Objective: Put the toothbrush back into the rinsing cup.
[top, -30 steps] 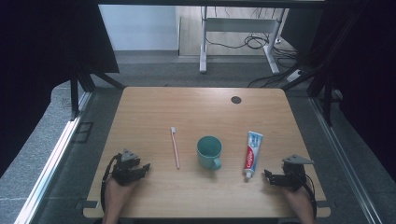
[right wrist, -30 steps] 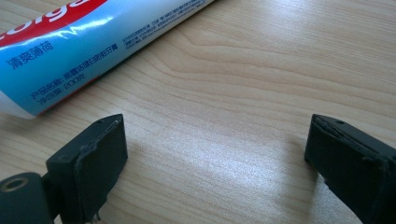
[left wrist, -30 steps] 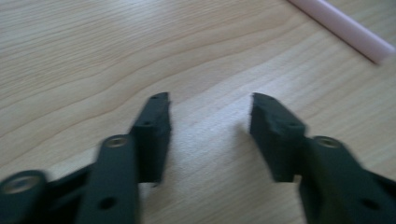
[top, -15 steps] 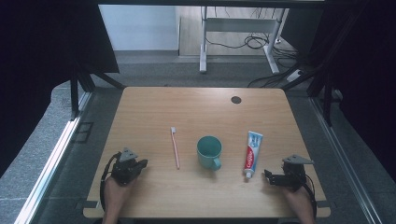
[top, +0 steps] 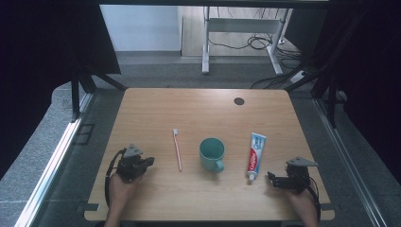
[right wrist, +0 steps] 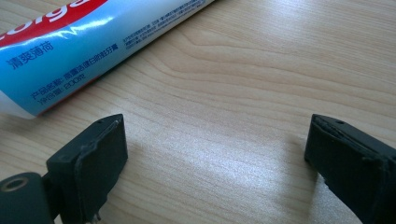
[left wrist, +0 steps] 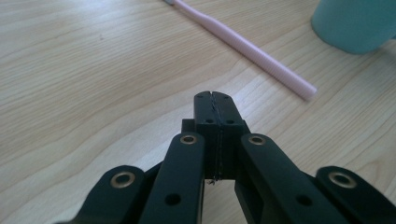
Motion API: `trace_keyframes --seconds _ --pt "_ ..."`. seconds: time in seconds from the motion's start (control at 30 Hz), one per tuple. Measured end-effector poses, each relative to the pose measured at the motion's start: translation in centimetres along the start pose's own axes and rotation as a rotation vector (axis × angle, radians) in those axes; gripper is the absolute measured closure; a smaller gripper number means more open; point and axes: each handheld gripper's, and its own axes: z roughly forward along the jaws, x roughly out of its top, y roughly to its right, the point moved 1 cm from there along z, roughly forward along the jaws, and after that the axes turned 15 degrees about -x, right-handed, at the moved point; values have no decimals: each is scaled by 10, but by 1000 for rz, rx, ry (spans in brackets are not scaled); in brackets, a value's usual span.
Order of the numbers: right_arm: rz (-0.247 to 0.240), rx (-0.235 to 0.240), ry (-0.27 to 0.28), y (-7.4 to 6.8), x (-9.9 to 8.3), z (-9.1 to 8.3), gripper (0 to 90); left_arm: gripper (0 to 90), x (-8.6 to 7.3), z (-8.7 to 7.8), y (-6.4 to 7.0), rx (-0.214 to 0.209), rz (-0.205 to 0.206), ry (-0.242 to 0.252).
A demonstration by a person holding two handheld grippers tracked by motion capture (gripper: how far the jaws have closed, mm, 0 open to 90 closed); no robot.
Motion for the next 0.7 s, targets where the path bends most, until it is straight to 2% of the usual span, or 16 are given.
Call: trace_keyframes --seconds 0.37,0.53,0.7 --pt "-1 1 1 0 0 0 56 897 13 12 2 -33 6 -6" --pt "-1 1 1 0 0 0 57 897 23 19 5 -26 14 -14" --pt "-2 1 1 0 0 0 57 897 35 27 9 -47 28 -17"
